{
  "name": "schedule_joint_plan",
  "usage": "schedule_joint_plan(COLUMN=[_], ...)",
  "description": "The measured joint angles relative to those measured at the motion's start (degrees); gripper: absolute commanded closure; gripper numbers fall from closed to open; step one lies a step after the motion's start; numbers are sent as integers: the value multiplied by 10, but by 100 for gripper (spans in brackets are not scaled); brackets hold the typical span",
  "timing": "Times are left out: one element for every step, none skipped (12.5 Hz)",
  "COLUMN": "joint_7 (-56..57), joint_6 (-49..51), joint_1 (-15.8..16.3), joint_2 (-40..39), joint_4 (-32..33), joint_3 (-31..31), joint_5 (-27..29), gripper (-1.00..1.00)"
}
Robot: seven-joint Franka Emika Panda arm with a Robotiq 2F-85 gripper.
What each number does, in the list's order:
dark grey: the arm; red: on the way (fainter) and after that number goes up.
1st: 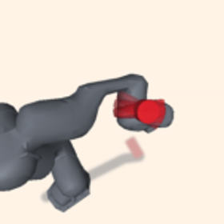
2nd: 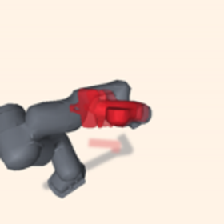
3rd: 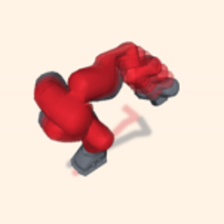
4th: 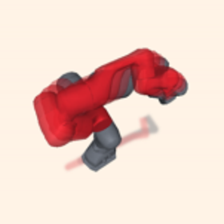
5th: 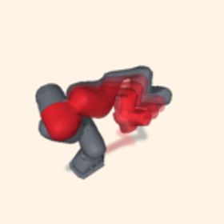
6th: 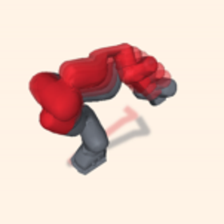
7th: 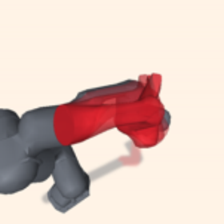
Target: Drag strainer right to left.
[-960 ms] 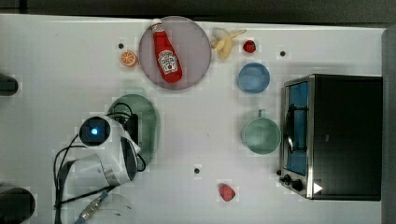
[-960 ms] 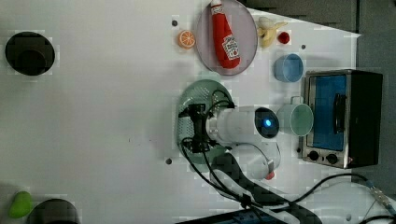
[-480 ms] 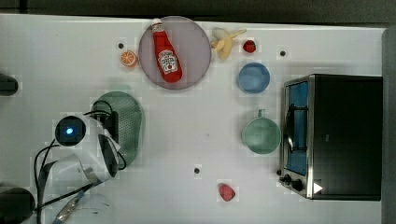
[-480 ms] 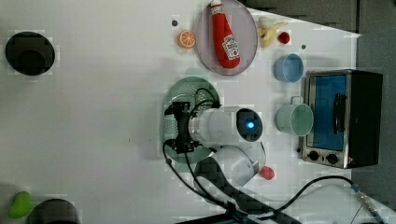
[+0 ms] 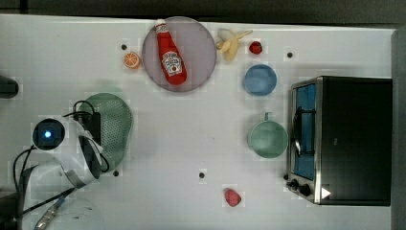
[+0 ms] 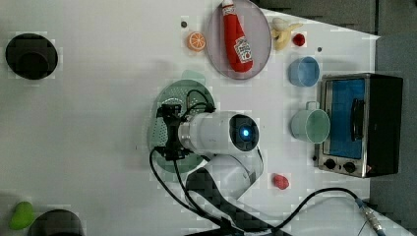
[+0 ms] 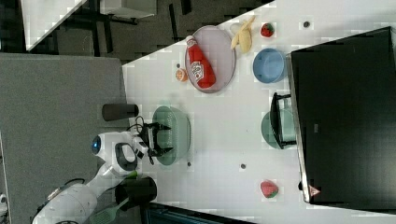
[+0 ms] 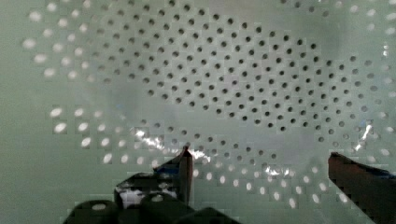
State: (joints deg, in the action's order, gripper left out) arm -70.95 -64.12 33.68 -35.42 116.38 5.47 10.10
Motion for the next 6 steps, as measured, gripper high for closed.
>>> schedule_joint_plan(joint_7=[-3, -4, -8, -13, -15, -15], joint_6=[-1, 9, 12, 7, 6, 10], joint_1=[1, 4, 7, 9, 15, 22], joint_2=[-3, -3, -4, -6, -9, -15], joint_4=[-6, -7, -7, -8, -11, -18], joint_3=[1, 0, 1, 2, -4, -11], joint_5=[6, 6, 9, 9, 11, 13], gripper=[-100, -100, -100, -100, -100, -100])
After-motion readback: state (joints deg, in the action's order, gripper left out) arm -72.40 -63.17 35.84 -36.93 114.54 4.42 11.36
